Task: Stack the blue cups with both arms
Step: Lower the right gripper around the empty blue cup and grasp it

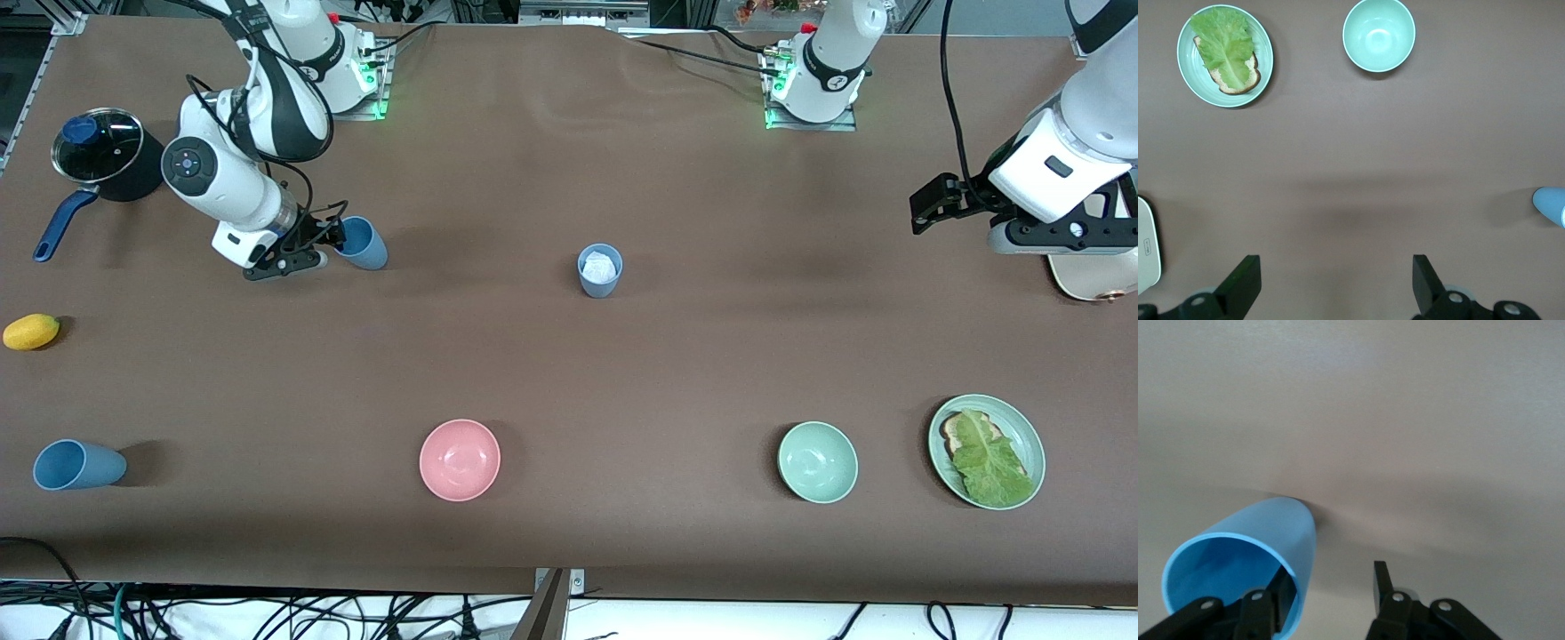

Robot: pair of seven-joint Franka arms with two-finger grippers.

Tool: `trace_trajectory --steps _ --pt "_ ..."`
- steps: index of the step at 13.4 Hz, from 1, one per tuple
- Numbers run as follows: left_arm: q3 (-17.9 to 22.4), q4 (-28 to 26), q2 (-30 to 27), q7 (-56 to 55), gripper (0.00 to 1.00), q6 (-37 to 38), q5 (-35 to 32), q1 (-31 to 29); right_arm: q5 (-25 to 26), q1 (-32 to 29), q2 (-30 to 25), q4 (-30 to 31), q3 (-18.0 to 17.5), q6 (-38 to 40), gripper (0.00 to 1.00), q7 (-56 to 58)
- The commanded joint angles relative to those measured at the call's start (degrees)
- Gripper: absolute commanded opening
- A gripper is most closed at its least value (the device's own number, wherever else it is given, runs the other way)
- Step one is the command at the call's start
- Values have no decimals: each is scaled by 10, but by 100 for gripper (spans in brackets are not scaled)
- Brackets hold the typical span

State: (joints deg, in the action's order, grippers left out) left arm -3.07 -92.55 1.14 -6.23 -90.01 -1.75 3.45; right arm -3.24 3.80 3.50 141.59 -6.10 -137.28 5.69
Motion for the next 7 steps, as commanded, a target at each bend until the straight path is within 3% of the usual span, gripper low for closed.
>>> trace_trajectory --steps 1,7 --pt "3 18 8 9 100 7 13 2 -7 -5 -2 7 -20 -11 49 -26" --pt "3 19 8 9 100 8 13 4 -7 -5 -3 7 -22 -11 18 -27"
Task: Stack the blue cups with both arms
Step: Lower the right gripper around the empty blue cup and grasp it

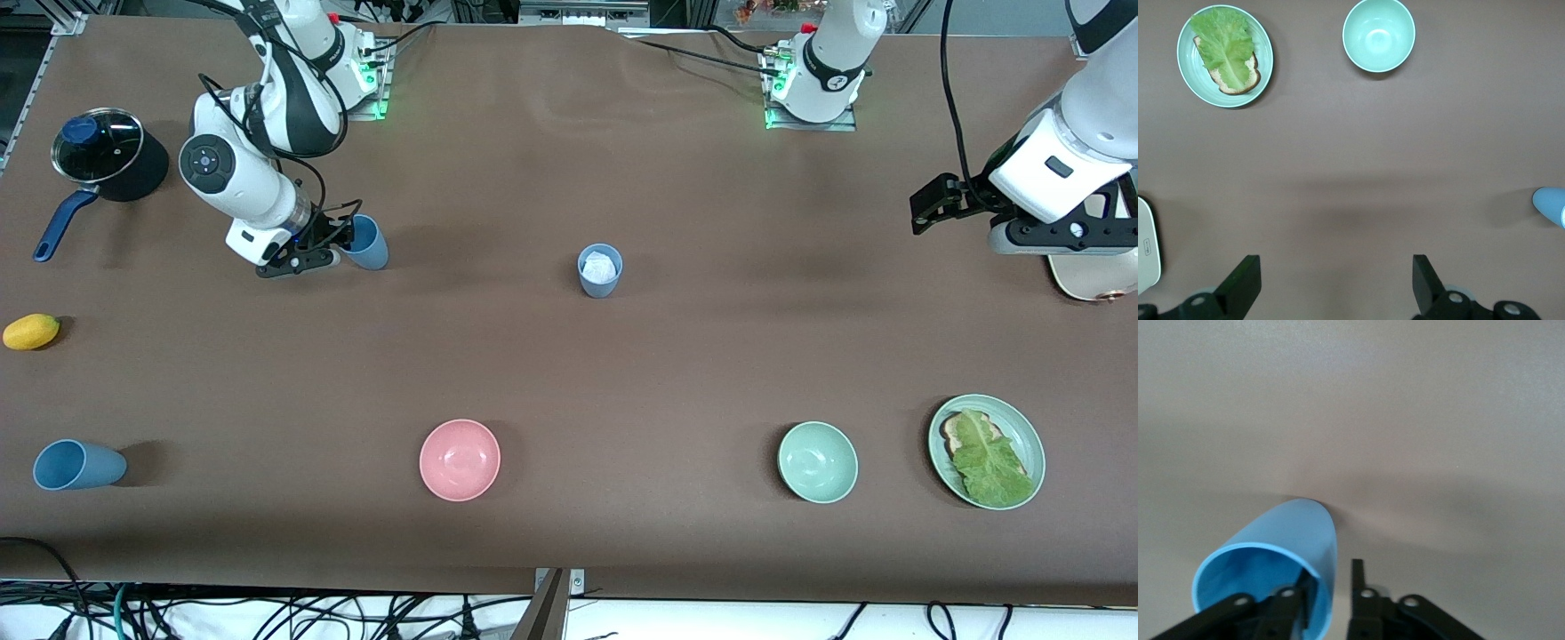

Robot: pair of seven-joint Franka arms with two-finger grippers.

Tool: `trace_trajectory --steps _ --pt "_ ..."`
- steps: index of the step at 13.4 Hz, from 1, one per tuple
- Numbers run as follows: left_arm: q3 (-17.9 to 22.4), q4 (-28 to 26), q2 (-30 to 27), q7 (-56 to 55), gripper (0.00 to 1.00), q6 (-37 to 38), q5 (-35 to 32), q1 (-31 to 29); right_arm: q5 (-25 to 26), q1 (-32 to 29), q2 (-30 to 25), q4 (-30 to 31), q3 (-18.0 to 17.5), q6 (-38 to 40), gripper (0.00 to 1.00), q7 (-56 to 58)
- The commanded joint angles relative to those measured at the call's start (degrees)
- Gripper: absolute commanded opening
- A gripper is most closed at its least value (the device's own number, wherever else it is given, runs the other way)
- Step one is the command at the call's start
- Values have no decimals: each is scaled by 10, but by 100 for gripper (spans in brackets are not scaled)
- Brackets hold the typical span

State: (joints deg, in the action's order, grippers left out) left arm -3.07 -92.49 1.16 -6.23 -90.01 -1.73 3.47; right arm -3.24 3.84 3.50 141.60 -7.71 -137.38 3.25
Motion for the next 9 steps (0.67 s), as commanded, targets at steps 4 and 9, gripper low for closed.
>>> trace_trajectory --steps 4,9 --pt "3 19 8 9 100 8 13 3 -7 -5 -3 7 -6 -10 2 -3" --pt "3 18 8 8 100 8 13 3 -7 -5 -16 -21 -12 14 0 -11"
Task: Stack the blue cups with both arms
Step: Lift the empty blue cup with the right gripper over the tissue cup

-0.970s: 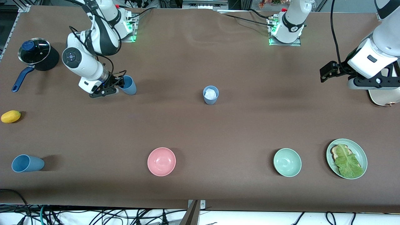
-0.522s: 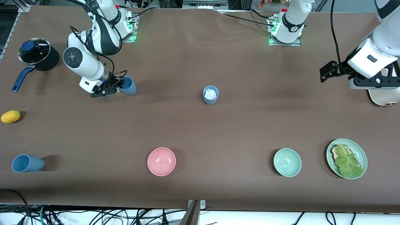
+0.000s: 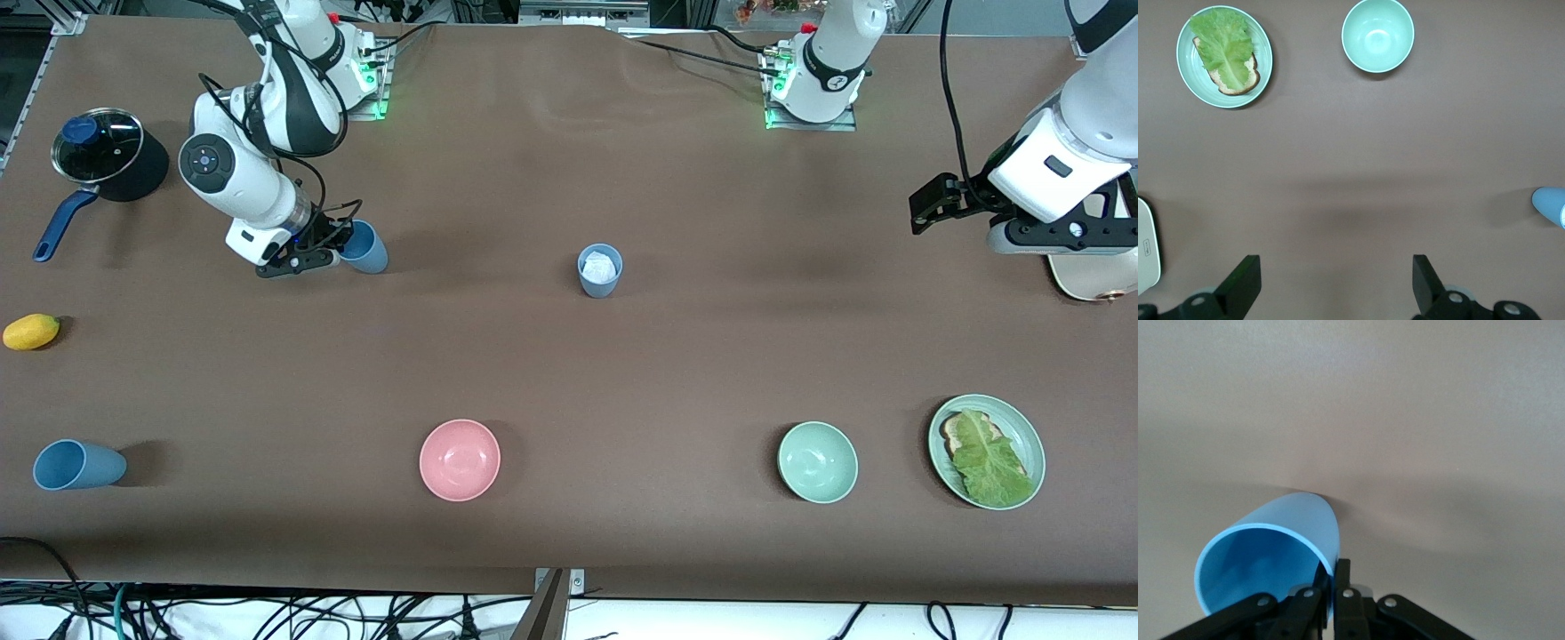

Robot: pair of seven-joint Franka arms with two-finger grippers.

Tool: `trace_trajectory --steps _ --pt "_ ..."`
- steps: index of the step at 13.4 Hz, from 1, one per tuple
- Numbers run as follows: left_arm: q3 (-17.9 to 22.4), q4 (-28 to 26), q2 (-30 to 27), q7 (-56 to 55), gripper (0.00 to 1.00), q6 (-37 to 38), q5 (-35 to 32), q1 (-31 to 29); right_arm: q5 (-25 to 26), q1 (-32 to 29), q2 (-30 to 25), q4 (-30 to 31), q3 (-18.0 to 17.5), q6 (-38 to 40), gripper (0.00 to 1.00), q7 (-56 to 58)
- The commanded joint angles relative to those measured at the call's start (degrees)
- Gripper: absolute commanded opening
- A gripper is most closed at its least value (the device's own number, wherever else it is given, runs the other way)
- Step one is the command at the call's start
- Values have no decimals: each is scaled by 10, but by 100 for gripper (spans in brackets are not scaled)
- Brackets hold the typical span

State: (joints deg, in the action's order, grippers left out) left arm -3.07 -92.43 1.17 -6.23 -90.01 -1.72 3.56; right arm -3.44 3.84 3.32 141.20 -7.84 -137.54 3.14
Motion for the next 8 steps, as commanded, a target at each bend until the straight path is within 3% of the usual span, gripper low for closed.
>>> trace_trajectory --steps 1,4,6,8 --pt "3 18 8 8 100 8 13 3 -5 -5 -16 -43 -19 48 0 -22" --pt "3 17 8 9 100 8 13 1 -8 -5 -10 -127 -40 113 0 -41" --pt "3 17 8 9 100 8 13 2 -59 -1 -3 -164 -63 130 0 -60" --pt "3 17 8 9 100 9 13 0 -66 22 19 -215 -73 156 0 -113"
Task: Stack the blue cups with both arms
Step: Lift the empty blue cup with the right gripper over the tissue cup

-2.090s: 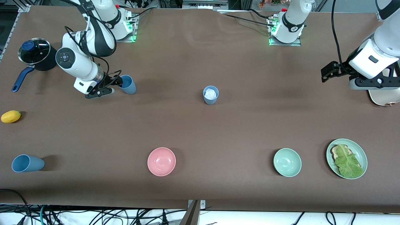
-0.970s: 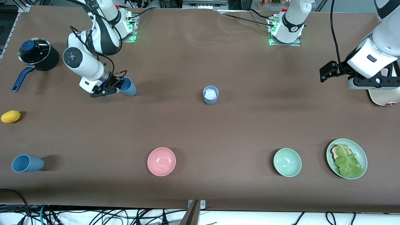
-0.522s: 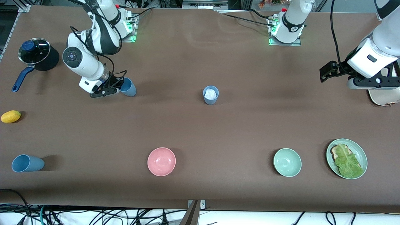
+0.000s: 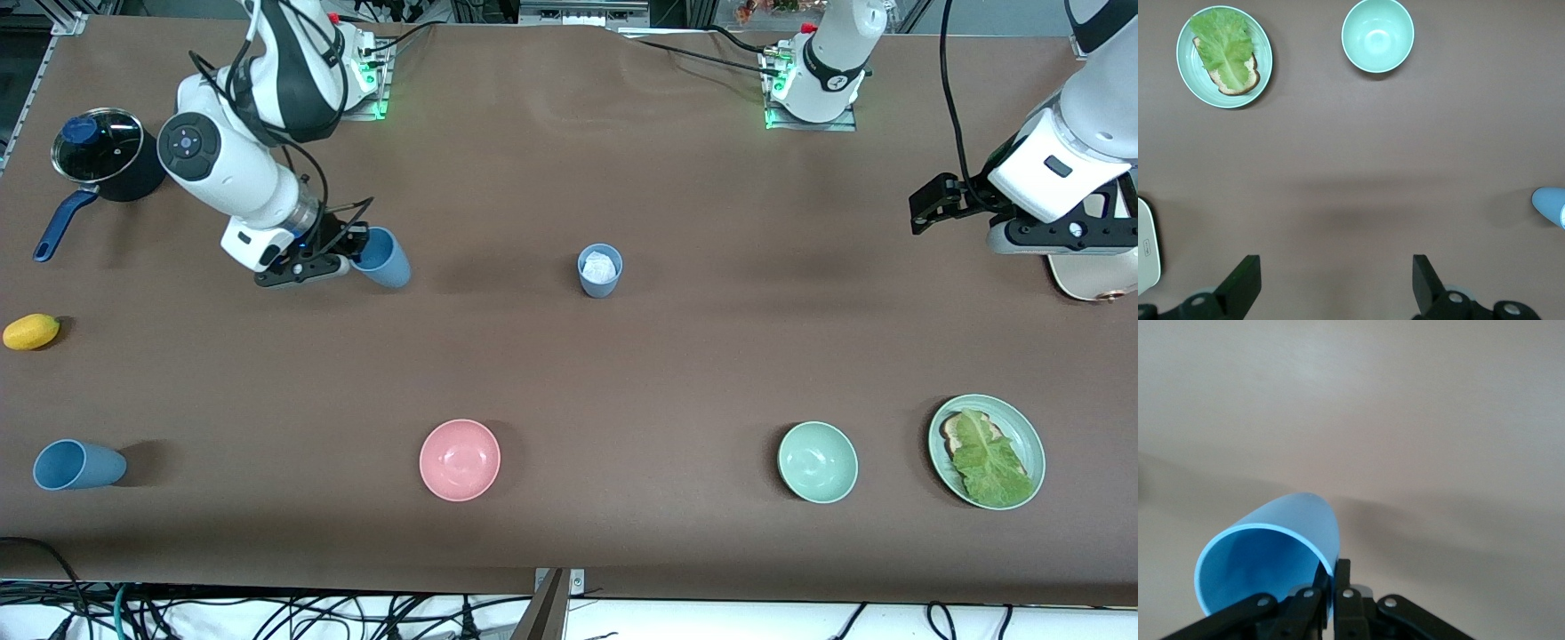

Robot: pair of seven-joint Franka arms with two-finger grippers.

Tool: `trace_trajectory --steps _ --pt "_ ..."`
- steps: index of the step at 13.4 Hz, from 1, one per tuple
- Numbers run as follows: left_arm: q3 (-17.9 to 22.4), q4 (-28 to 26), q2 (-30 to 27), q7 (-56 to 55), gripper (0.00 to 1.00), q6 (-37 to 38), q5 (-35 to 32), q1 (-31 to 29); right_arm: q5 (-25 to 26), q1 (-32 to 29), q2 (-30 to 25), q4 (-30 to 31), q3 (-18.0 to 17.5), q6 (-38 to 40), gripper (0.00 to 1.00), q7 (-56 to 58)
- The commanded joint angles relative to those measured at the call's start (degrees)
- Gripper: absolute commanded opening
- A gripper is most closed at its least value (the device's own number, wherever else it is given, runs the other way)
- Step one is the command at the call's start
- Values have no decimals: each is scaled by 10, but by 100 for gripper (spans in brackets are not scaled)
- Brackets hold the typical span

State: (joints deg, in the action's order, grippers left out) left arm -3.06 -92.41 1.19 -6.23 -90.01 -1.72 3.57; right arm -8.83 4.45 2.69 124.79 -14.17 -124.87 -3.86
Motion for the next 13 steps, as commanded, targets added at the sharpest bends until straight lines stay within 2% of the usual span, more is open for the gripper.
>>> trace_trajectory --steps 1,5,9,13 --pt "3 17 7 9 100 9 13 0 -11 37 46 -90 -9 53 0 -81" --pt "3 17 7 9 100 9 13 1 4 127 143 -260 -9 135 0 -240" --pt "3 17 7 9 100 9 13 1 37 220 268 -454 -6 223 0 -405" --pt "3 16 7 10 100 10 13 -5 39 268 332 -546 -5 224 0 -494"
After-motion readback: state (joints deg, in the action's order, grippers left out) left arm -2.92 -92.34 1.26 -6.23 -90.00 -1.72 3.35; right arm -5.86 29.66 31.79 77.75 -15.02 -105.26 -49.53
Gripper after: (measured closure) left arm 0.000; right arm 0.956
